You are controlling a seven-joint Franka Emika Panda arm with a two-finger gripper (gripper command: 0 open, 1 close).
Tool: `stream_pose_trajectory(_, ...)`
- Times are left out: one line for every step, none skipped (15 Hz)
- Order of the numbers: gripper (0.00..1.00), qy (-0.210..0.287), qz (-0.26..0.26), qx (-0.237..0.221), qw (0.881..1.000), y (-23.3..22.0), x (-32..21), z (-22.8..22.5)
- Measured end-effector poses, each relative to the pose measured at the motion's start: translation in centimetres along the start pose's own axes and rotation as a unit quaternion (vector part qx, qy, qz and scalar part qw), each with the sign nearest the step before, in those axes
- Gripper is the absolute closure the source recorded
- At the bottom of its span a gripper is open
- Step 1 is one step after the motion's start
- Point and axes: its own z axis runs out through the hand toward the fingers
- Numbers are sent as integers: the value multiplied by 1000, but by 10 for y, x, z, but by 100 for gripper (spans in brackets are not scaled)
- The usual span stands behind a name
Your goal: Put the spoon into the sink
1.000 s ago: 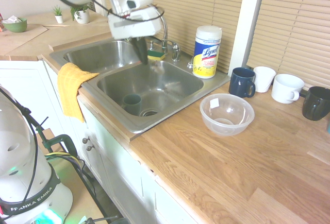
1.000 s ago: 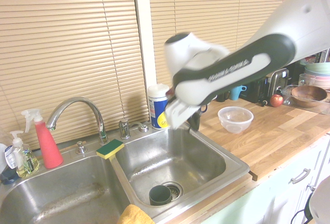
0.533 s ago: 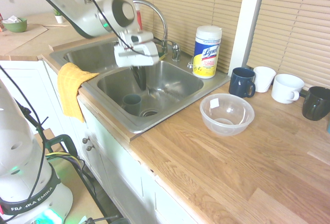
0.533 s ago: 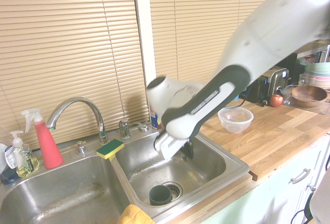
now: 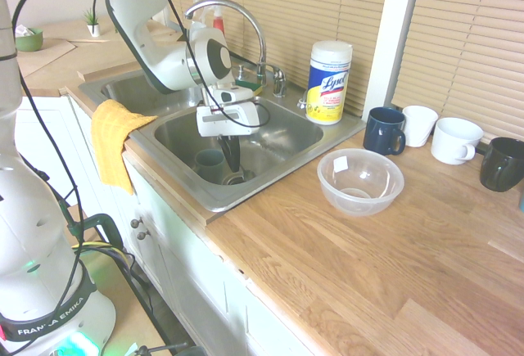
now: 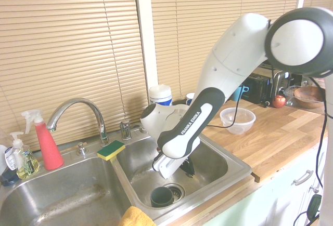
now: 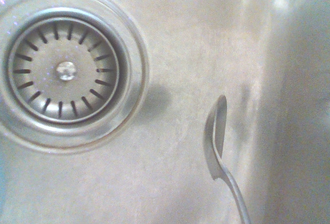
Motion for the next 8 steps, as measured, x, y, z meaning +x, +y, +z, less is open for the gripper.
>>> stream_pose_trajectory(100, -2, 3, -5, 1000, 2, 3, 5)
stream_pose_trajectory(100, -5, 7, -8, 1000, 3, 5, 9)
stream_pose_trajectory(100, -8, 8, -12, 1000, 3, 7, 12)
stream_pose_trajectory(100, -11, 10, -16, 1000, 1, 8, 15)
stream_pose_trajectory(100, -15, 11, -22, 1000, -3, 10, 18)
stream_pose_trajectory(100, -20, 15, -27, 999, -9, 14, 22)
stream_pose_trajectory(100, -23, 17, -32, 999, -15, 18, 27)
stream_pose_trajectory(100, -27, 18, -36, 999, -21, 21, 32)
